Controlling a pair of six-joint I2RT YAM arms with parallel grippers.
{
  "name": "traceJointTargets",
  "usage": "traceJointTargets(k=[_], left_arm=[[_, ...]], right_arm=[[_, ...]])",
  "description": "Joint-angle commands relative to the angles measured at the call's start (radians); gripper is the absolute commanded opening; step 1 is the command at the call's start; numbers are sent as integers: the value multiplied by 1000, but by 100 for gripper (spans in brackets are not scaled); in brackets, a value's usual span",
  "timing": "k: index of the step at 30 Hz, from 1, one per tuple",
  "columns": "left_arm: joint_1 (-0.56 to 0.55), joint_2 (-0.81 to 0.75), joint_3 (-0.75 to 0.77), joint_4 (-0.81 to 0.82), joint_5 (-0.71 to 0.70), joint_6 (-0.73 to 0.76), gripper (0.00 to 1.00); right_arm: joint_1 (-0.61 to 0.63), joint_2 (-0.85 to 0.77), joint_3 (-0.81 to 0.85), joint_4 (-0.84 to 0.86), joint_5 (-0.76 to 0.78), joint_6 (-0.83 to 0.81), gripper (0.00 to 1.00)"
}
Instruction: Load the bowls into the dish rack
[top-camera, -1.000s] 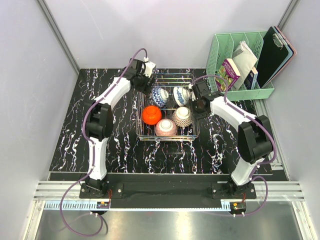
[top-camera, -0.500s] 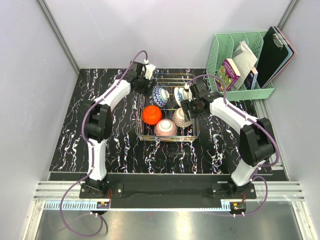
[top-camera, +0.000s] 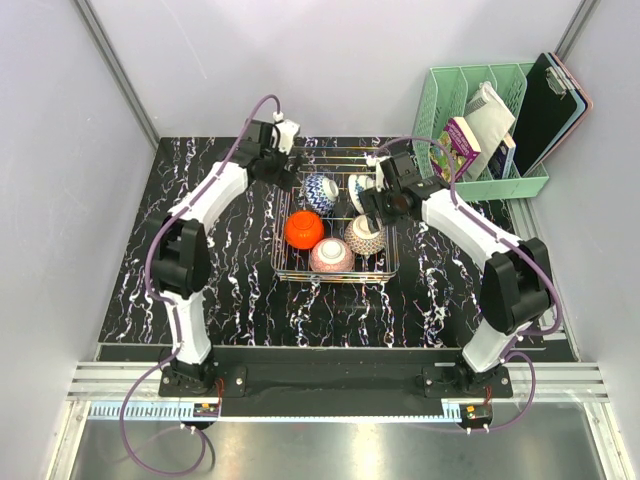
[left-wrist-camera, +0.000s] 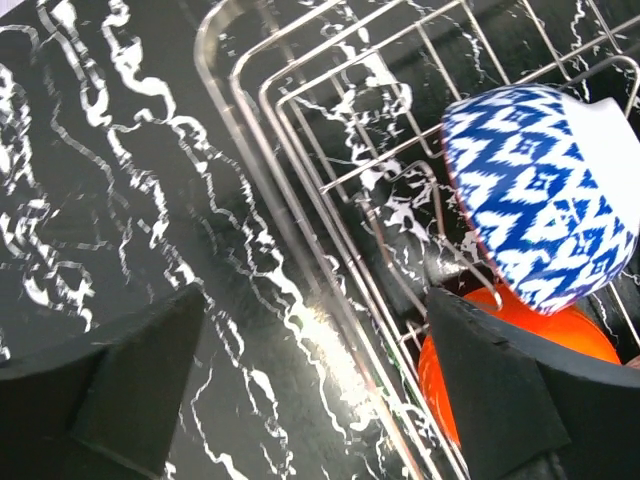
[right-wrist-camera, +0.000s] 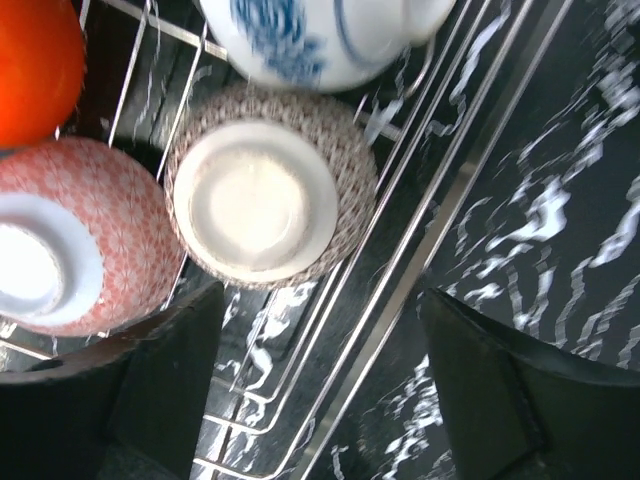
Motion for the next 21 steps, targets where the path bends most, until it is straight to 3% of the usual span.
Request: traceJointTargets(k=[1, 2, 5, 11, 16, 21], left_arm=[[35, -135, -14, 46, -19, -13, 99], [52, -156, -15, 38, -13, -16, 99], [93, -261, -36, -2, 30, -13, 99], [228, -564, -200, -100, 228, 33, 99], [365, -879, -443, -94, 238, 60, 99], [388, -1124, -603, -85, 192, 102, 99]], right_arm=[[16, -79, 100, 70, 76, -94, 93], [14, -87, 109, 62, 78, -122, 99], [10, -128, 165, 7, 71, -166, 100], [-142, -278, 215, -133, -176, -203, 100], [-295, -483, 93, -144, -246, -243, 100], [-410, -614, -35, -111, -248, -249, 100]])
